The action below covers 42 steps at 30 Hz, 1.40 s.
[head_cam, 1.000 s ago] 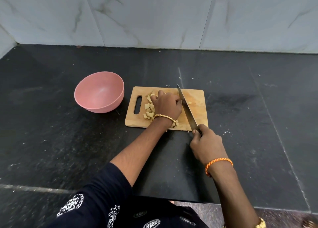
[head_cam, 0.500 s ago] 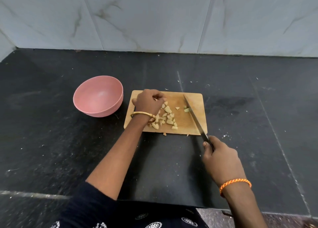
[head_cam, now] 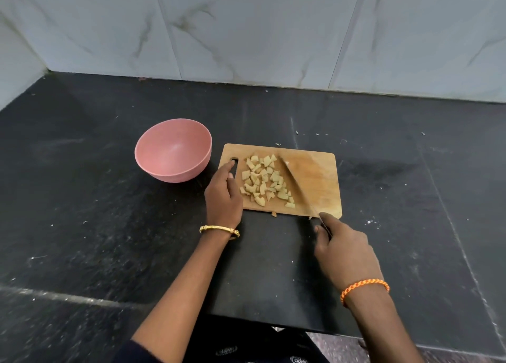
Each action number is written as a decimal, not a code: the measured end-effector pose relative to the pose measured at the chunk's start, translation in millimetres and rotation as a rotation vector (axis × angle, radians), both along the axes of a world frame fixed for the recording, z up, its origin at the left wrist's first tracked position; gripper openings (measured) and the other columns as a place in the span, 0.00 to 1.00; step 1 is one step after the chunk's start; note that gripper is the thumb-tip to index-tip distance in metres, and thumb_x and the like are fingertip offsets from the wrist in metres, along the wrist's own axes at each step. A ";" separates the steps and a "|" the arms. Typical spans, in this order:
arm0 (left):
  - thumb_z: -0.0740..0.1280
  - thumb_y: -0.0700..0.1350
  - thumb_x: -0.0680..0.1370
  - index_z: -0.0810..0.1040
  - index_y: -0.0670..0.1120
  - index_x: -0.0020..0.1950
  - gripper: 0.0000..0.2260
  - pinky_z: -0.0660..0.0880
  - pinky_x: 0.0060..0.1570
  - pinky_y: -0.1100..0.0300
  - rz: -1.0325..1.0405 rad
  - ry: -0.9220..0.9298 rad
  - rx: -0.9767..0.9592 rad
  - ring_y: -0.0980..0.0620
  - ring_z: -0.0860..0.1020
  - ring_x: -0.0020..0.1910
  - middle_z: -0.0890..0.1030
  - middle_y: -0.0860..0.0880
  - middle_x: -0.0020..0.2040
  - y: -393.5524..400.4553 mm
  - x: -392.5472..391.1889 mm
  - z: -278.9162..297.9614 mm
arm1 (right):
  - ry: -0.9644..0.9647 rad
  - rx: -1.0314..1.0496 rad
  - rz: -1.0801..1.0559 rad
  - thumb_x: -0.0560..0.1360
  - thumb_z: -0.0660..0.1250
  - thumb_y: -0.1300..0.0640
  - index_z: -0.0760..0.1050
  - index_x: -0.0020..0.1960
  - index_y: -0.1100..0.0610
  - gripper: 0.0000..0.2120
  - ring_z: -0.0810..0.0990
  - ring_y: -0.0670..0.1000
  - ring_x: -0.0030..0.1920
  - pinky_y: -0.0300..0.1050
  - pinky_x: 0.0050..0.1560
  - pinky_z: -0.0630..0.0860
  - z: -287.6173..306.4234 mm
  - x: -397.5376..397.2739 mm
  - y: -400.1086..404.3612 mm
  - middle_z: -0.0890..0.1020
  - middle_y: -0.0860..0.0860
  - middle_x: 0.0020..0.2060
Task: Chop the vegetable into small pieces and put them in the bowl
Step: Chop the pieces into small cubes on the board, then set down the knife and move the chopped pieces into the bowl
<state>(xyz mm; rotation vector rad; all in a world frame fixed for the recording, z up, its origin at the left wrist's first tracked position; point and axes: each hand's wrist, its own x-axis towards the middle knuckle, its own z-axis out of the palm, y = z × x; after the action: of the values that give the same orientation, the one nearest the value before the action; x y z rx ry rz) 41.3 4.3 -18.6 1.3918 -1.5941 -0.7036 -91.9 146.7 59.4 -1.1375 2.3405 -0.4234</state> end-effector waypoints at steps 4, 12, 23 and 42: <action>0.53 0.46 0.82 0.66 0.42 0.71 0.18 0.64 0.68 0.56 -0.113 -0.064 0.095 0.49 0.69 0.67 0.72 0.45 0.68 -12.8 -8.2 -5.1 | -0.029 -0.044 -0.017 0.79 0.58 0.52 0.71 0.67 0.46 0.17 0.78 0.61 0.54 0.51 0.54 0.76 1.9 1.0 -1.0 0.81 0.57 0.54; 0.50 0.51 0.82 0.60 0.46 0.74 0.21 0.58 0.68 0.63 -0.184 0.054 0.213 0.52 0.63 0.71 0.65 0.47 0.73 -22.3 -17.8 9.8 | -0.018 -0.059 0.007 0.78 0.60 0.52 0.73 0.65 0.45 0.16 0.80 0.58 0.51 0.50 0.52 0.78 -3.1 -1.0 0.7 0.82 0.54 0.52; 0.75 0.51 0.68 0.57 0.49 0.74 0.40 0.71 0.59 0.60 -0.208 0.082 0.177 0.53 0.70 0.62 0.67 0.50 0.67 -23.8 -40.9 38.2 | 0.249 -0.425 -0.075 0.69 0.73 0.60 0.77 0.62 0.48 0.22 0.81 0.56 0.40 0.44 0.35 0.73 -45.8 11.9 19.2 0.82 0.48 0.42; 0.75 0.36 0.67 0.84 0.46 0.46 0.10 0.77 0.54 0.55 -0.324 -0.152 0.003 0.52 0.80 0.48 0.84 0.50 0.43 -27.5 -27.2 24.2 | 0.056 -0.628 -0.408 0.70 0.72 0.59 0.79 0.56 0.53 0.15 0.82 0.53 0.48 0.43 0.47 0.75 -68.8 -1.7 16.6 0.84 0.51 0.48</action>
<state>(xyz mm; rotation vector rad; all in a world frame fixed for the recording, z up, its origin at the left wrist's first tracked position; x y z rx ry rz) 14.1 -23.2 5.7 1.2251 -1.9657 -0.8034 -93.6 163.3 -9.4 -0.9078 2.5646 -1.3611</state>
